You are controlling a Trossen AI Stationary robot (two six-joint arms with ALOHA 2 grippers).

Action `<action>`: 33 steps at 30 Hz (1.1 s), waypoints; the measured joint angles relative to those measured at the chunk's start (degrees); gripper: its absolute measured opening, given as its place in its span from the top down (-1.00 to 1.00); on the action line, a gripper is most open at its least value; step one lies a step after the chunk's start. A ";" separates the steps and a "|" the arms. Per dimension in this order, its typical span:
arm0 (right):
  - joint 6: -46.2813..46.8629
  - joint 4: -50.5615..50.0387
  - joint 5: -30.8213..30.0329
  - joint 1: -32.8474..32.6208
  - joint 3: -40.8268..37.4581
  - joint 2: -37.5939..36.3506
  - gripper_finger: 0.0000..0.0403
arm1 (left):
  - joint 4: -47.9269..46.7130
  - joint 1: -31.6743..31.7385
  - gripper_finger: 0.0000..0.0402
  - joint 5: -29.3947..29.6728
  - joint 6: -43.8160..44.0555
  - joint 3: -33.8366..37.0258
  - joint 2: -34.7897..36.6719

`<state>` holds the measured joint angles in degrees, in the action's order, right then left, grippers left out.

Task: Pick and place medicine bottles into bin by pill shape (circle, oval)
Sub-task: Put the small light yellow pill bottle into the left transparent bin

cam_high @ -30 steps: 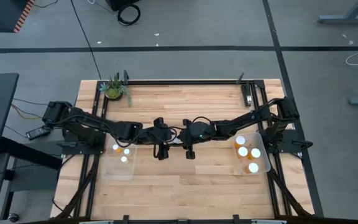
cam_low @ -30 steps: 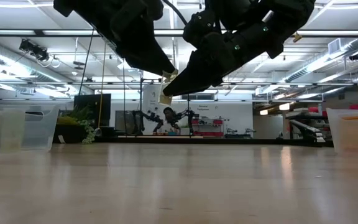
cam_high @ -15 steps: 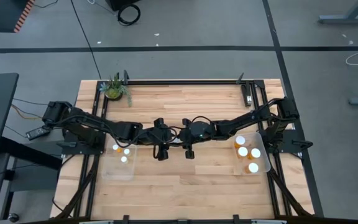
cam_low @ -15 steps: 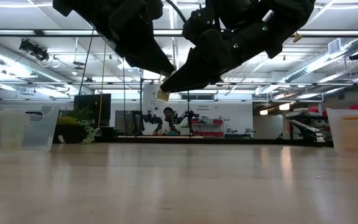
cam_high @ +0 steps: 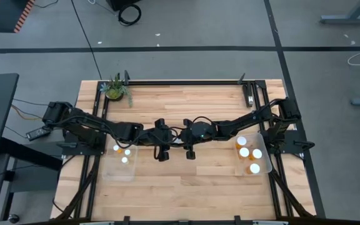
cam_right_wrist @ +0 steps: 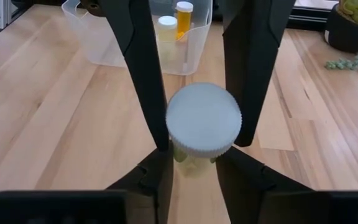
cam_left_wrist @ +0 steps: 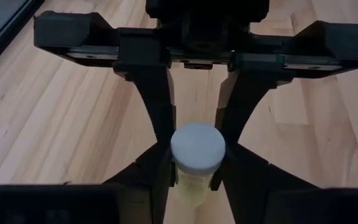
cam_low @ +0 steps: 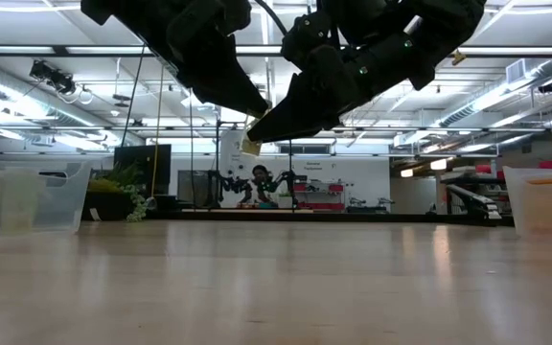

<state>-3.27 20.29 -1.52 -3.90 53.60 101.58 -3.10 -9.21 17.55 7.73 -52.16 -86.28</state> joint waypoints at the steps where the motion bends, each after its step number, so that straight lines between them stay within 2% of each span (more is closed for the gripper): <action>1: 0.02 -0.01 0.09 0.00 0.00 0.00 0.38 | 0.00 0.00 0.31 0.02 0.00 0.00 0.00; 10: 0.36 -0.87 0.46 0.02 0.00 -0.01 0.16 | -1.94 -0.03 0.35 0.23 0.72 -0.02 0.02; 17: 1.30 -5.22 0.66 0.18 0.00 -0.02 -0.02 | -3.87 -0.70 0.34 0.44 3.08 -0.02 0.02; 33: 1.33 -10.92 1.58 1.27 0.00 -0.04 -0.06 | -13.92 -8.75 0.37 0.26 15.75 -0.02 0.02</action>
<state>-1.94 9.37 0.05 -2.63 53.60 101.54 -17.02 -17.96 17.80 23.48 -52.18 -86.26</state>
